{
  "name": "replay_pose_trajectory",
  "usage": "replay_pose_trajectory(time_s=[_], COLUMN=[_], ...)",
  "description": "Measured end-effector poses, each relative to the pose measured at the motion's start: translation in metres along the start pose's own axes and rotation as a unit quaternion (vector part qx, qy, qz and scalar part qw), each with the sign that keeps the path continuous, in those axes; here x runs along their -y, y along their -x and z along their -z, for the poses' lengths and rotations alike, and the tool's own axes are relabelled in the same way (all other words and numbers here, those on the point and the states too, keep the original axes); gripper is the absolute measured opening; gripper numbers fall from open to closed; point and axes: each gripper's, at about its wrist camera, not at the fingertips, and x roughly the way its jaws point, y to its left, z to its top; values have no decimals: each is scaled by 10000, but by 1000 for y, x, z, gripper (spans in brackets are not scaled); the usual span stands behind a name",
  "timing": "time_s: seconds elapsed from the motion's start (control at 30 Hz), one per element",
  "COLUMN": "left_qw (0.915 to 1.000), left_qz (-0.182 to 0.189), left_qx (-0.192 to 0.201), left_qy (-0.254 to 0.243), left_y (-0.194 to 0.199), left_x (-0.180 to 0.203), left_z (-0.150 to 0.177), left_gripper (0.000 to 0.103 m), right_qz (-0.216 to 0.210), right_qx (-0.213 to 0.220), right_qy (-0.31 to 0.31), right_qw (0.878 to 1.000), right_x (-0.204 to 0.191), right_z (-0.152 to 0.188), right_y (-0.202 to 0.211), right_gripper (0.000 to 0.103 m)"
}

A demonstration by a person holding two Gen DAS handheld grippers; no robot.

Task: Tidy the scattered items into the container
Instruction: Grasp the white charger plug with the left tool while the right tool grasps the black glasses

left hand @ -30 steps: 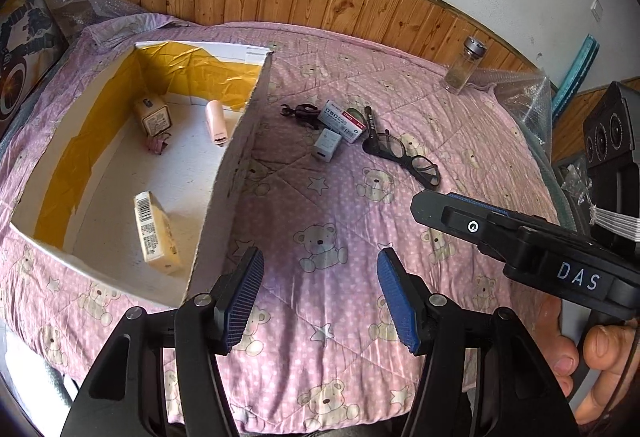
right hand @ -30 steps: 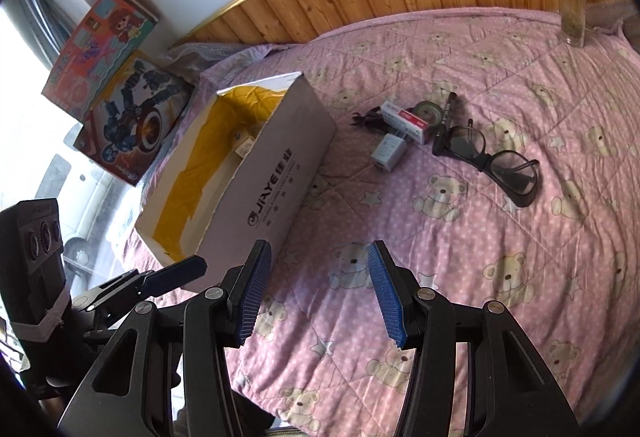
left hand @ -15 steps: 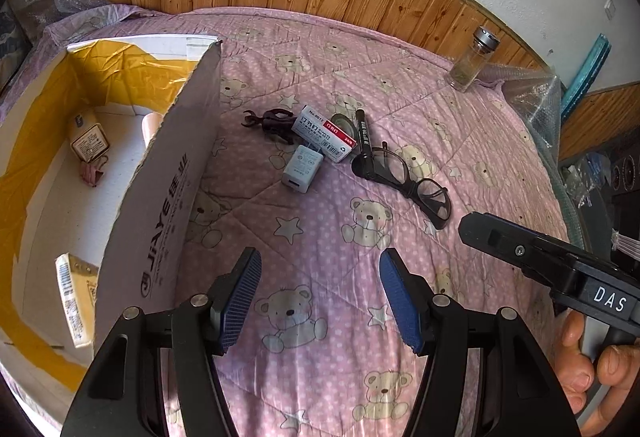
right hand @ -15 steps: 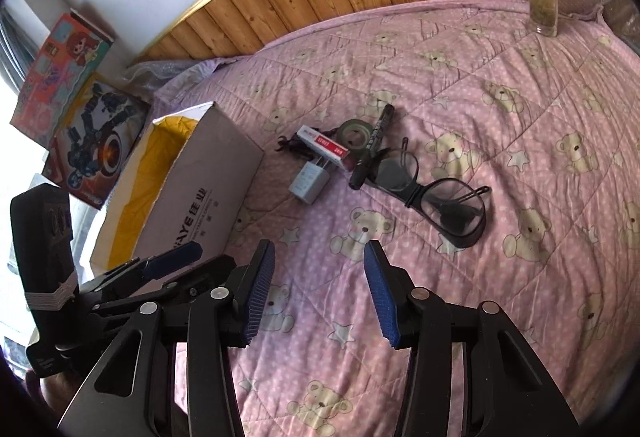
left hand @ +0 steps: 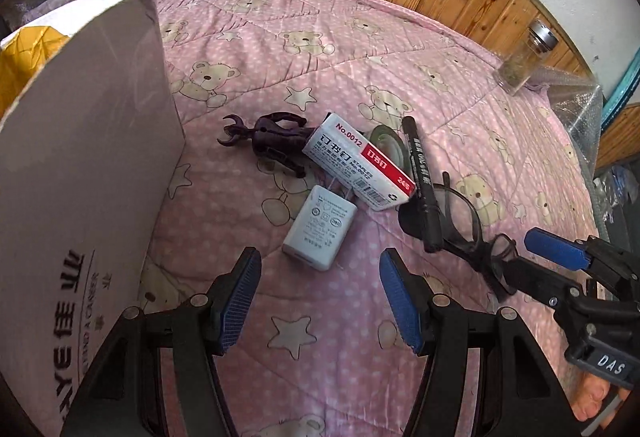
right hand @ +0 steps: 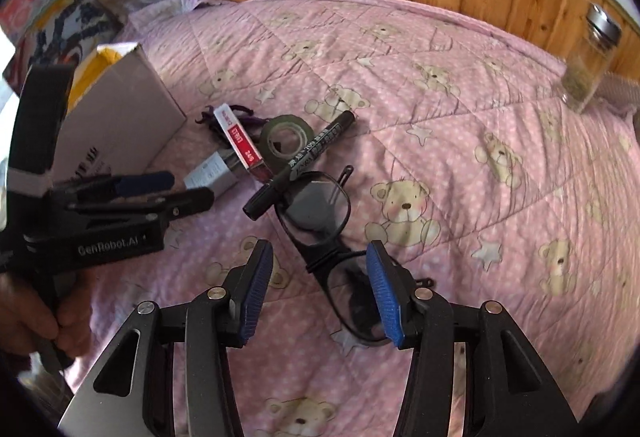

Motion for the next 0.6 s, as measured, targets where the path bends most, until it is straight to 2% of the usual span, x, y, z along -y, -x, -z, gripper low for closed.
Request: replay_pose_trajectory(time_s=[0.1,0.23,0.27,0.33,0.4,0.43,0.6], left_qw=[10000,9991,9988,9979,9959,9957,9984], left_qz=[-36,-186,-198,-223,-370,-387,-80], left_qx=[-36,161,205,264,326,335,267], left_qy=[-23,-340,-398,-557,-755,-778,-499], left_y=[-16,-25,-26,-27,-26,-25,-17], left_x=[-2,4,6,9,10,9,-3], left_z=[-5,-10,-11,-11,-9,-8,-10], left_gripper=[63,65,65,64,42,33,32], right_qz=[140,359,347,55,-110,-138,-290], right_qx=[-169,-389,-411,-347,-269,-248,-139], right_qy=[753,1211,1191,832,526,428,-55], right_qw=[9969,9912,9914,9959,9982,9987,9995], right_x=[-9,-8,-6,7,17,20,29], right_z=[-2,-2,-1,-3,-4,-4,3], right_y=[-19,-50,-55,-58,-56,-54,-40], right_gripper=[55,56,56,54,42,40,39])
